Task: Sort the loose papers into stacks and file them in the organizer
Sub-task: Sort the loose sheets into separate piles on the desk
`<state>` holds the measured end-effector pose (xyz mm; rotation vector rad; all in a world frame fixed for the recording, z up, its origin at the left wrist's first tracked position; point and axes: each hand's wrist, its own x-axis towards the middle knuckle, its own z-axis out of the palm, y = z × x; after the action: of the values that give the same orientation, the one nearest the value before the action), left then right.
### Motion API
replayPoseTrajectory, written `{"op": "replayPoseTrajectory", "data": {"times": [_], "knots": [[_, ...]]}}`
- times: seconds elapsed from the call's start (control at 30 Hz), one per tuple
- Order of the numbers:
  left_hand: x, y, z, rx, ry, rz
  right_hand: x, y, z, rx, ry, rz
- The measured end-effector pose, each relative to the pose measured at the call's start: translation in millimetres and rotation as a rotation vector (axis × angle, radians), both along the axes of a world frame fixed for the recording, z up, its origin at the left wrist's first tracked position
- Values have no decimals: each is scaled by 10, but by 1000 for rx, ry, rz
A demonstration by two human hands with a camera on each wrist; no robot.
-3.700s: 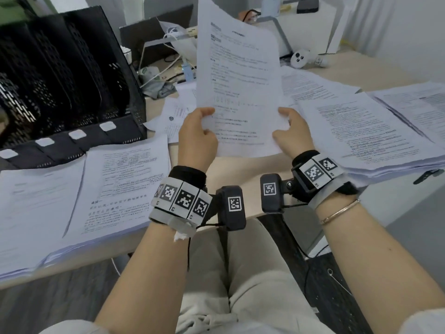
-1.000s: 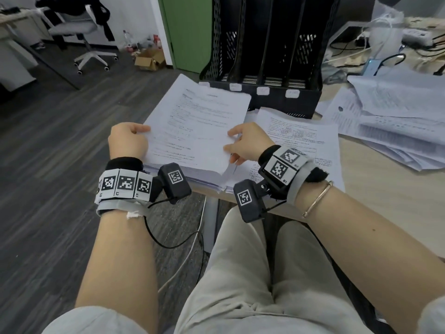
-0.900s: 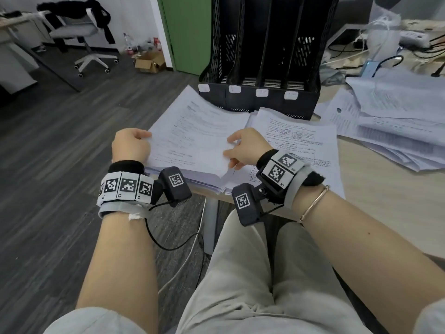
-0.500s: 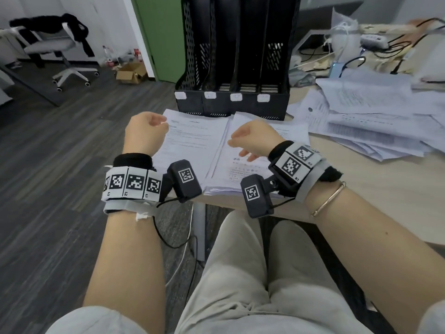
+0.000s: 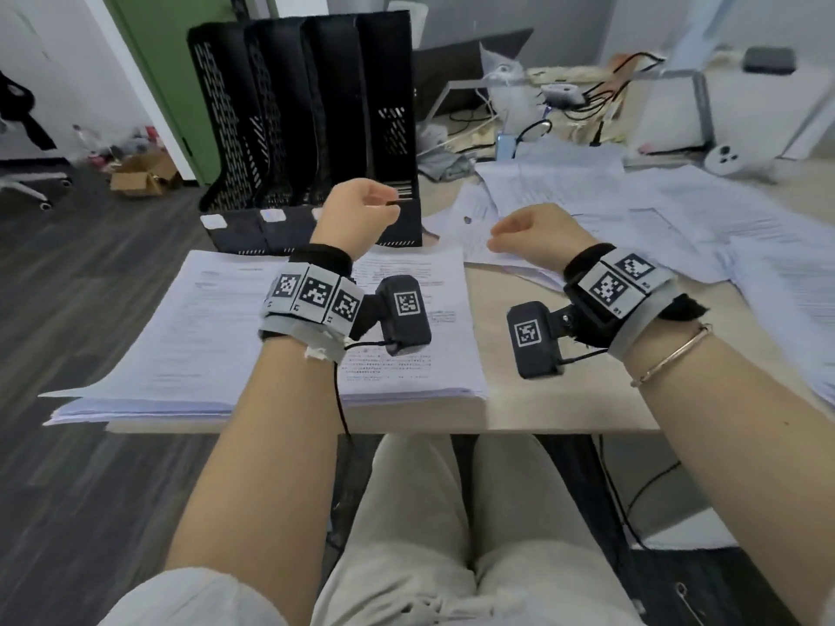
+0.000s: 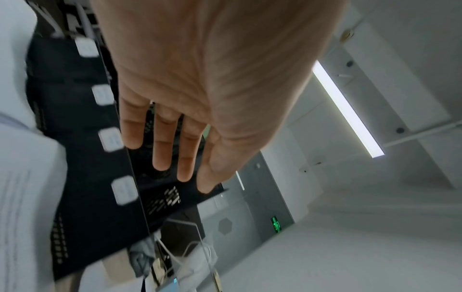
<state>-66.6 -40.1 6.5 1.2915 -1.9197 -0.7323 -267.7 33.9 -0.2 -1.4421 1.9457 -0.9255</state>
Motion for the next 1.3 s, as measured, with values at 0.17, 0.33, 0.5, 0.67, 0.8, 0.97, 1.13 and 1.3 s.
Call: {"op": "replayPoseTrajectory", "data": {"times": [0.17,0.33,0.5,0.67,0.8,0.97,1.13,1.3], "knots": [[-584,-290,-8,33,-59,-78,-478,-124,-24,61,158,-46],[-1077,-502,-113,40,-159,-91,-764,-312,-99,209,278,3],[-1336,-636,-326,129,-394,-197,-838,-484,-119,335,371,79],[-1444,-699,-563,150,-696,-330,-853,-592,-382,552,404,207],[-1487,-770,-777,239,-884,-404,-917,-751,-397,590,498,219],[-1454,-801,-945,200,-975,-464,-883,-1075,-305,524,536,278],[-1436,-824,-964,214,-957,-502,-808,-1369,-417,505,521,282],[-1438,-849,-977,222,-945,-509,-815,-1499,-509,516,550,219]]}}
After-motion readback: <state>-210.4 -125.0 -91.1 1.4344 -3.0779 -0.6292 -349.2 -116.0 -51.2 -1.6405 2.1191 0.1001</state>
